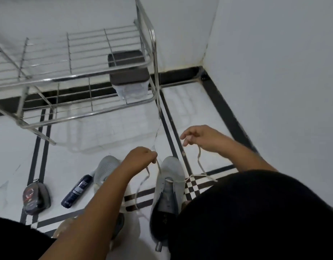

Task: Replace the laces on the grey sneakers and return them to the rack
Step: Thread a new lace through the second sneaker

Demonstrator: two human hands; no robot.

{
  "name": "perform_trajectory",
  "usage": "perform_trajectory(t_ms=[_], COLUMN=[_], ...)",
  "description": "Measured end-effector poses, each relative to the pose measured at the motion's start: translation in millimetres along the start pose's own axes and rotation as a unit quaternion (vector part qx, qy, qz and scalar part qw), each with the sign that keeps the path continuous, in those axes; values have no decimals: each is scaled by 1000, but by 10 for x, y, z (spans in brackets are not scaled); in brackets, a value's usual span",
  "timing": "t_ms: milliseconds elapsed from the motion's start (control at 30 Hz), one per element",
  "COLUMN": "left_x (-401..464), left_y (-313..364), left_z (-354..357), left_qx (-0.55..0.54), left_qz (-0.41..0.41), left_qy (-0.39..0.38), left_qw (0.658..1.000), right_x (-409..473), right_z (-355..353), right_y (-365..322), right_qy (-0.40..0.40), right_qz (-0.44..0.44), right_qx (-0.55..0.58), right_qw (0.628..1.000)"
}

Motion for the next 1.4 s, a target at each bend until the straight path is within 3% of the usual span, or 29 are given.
perform_trajectory(t_ms=[100,200,400,500,733,900,1133,1267,1400], left_x=[-242,-540,-1129,-1322,-1456,-1523,-1551,-1579,-1587], left_y=[332,652,1131,1205,1208,1289,1467,1562,1618], left_z=[-350,-723,-1363,-1567,-1505,-1382,-1314,-1219,-1158], left_qx=[12,28,-8,-75,-253,-351,-351,-407,-420], left_qz=[33,75,163,200,276,311,363,377,373], left_qy=[18,55,100,113,78,82,156,166,173], left_qw=[999,995,982,970,924,879,849,815,809], right_x=[-179,-367,-739,-891,-1140,-1259,-1371,-1415,-1473], right_z=[-389,-651,-835,-769,-551,-554,-738,-809,-871], right_y=[-576,-1118,-1887,-2086,-2287,-2217,-2194,-2151,-2128], right_qy=[-6,45,200,206,320,340,368,375,379], right_qz=[-21,-46,-113,-138,-214,-247,-268,-275,-292], right_qx=[-55,-95,-62,-31,0,46,106,122,141], right_qw=[998,993,971,968,923,906,884,877,867])
Point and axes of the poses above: each hand's wrist, its own x-axis towards the middle knuckle, its own z-axis out of the palm, y = z × x, the point moved 2 cm from there along x, towards the middle knuckle, and after that the axes turned 3 degrees about -z, right-handed, at the moved point
